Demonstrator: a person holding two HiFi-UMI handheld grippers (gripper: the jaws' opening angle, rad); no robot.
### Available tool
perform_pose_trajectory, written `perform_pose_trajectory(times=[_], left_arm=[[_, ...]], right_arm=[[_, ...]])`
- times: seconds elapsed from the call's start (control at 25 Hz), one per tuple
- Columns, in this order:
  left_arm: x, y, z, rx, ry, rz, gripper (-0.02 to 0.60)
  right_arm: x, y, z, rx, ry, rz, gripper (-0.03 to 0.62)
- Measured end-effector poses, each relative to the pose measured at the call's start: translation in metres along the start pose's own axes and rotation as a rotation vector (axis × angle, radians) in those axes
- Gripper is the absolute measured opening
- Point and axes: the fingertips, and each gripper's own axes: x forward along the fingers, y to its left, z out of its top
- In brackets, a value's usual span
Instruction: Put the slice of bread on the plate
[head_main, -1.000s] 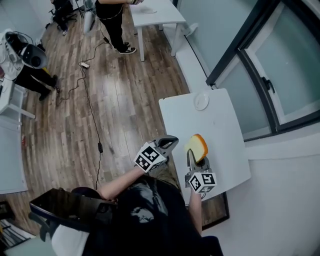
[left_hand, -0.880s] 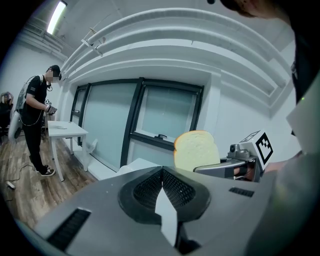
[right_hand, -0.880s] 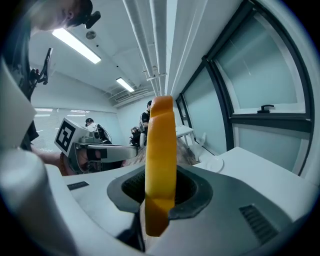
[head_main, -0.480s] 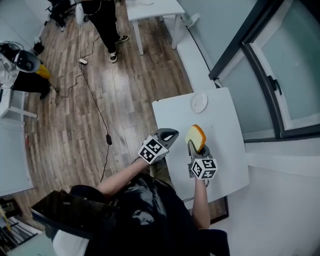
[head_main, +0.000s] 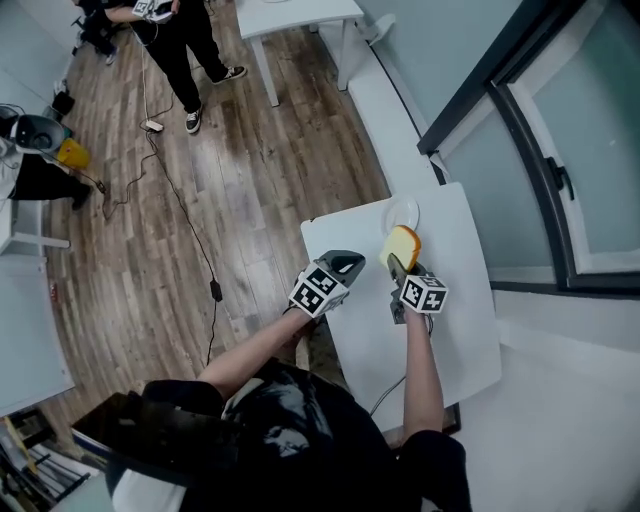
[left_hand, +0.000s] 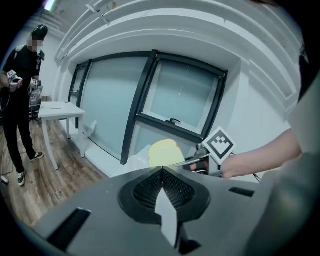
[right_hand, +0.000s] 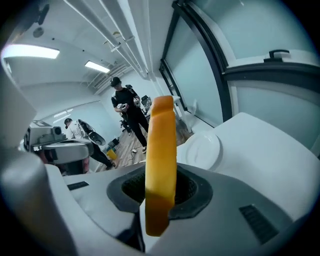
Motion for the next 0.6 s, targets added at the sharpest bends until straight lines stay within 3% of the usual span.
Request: perform_pose_trajectory(times=[0.36, 0.6], left_arm=[[0.002, 0.027, 0.004, -0.063, -0.008, -0.003, 0.003], [-0.001, 0.04, -0.008, -0.119, 0.002, 0.003, 0.003]], right_arm=[[0.079, -0.063, 0.035, 0.236, 0.073, 0.014, 0.095], [0.109, -0.08, 0.043, 0.378, 0.116, 0.037, 0.095]])
